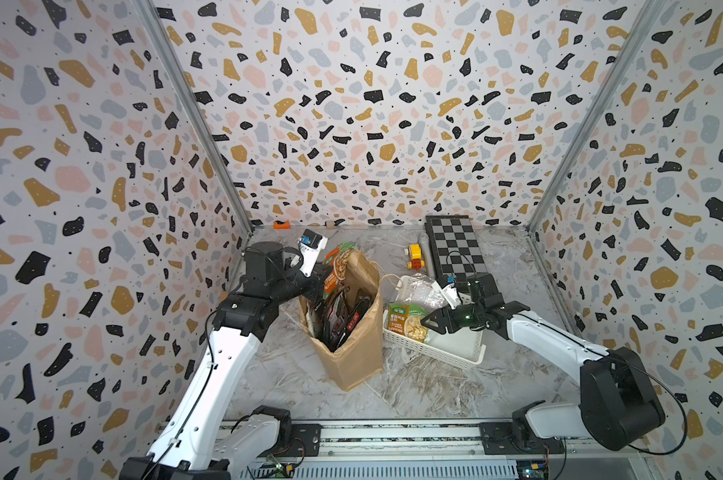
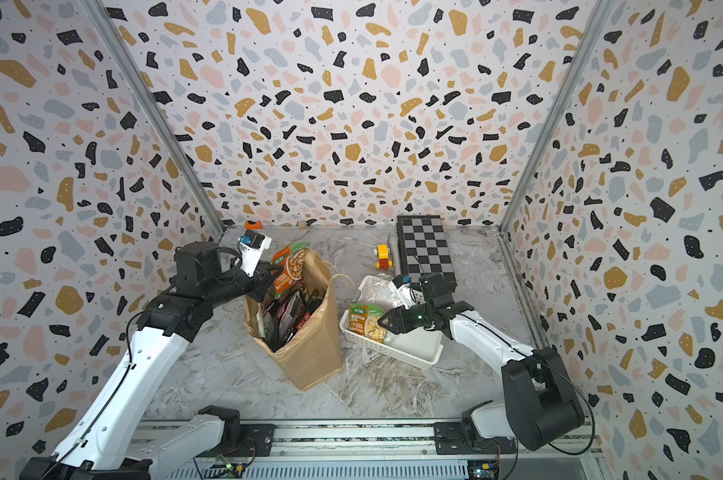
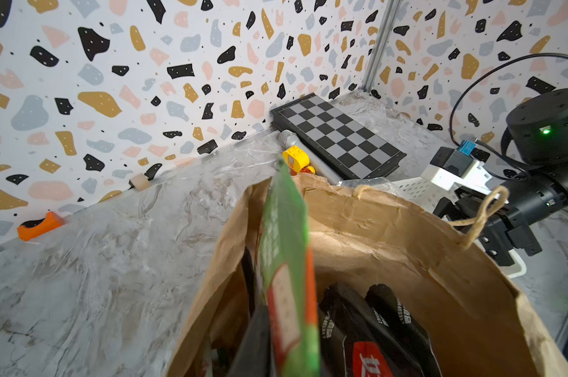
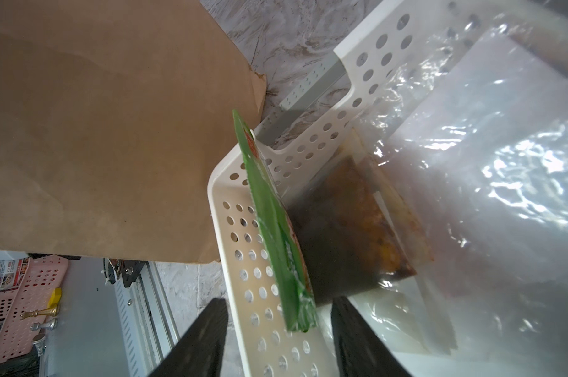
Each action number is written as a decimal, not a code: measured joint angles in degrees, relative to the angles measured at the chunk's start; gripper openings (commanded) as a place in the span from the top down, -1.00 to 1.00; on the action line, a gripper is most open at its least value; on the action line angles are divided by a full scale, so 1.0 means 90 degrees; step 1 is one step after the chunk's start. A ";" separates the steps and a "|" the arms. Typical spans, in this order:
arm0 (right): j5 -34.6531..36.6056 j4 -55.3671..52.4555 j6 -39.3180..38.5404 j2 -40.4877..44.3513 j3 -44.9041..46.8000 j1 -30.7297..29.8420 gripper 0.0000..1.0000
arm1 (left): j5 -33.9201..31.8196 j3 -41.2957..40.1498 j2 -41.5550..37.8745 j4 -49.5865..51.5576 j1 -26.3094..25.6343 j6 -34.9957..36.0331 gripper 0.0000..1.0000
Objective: Place the condiment packets inside the bag
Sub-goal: Place the condiment packet in the paper bag, then pick up the condiment packet from the storage box.
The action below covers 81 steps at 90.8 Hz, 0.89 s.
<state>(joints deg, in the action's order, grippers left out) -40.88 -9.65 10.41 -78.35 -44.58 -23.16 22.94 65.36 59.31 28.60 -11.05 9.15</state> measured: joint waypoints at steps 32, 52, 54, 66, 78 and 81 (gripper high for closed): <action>-0.0002 0.0039 -0.0002 -0.0015 0.0000 -0.0007 -0.08 | -0.0848 -0.2523 -0.2310 -0.2254 -0.0002 0.0204 1.00; -0.0002 0.0032 -0.0051 -0.0015 0.0000 -0.0007 -0.09 | -0.1025 -0.2943 -0.2361 -0.2497 -0.0002 0.0168 -0.17; -0.0002 0.0032 -0.0061 -0.0015 0.0000 -0.0007 -0.08 | -0.1069 -0.2953 -0.2385 -0.2477 -0.0002 0.0153 -0.25; -0.0039 0.0039 -0.0097 -0.0015 0.0000 -0.0024 -0.10 | -0.1236 -0.2919 -0.2594 -0.2390 -0.0002 0.0044 -0.38; -0.0068 0.0134 -0.0170 -0.0041 0.0000 -0.0153 -0.11 | -0.1265 -0.2569 -0.2630 -0.2089 -0.0002 -0.0206 -0.55; -0.0051 0.0153 -0.0189 -0.0066 0.0000 -0.0202 -0.10 | -0.1263 -0.2419 -0.2601 -0.1972 -0.0002 -0.0296 -0.61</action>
<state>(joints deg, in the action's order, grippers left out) -41.34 -8.27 8.71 -78.94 -44.58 -24.97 11.57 43.59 35.90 10.85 -11.07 6.48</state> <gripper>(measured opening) 0.555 0.771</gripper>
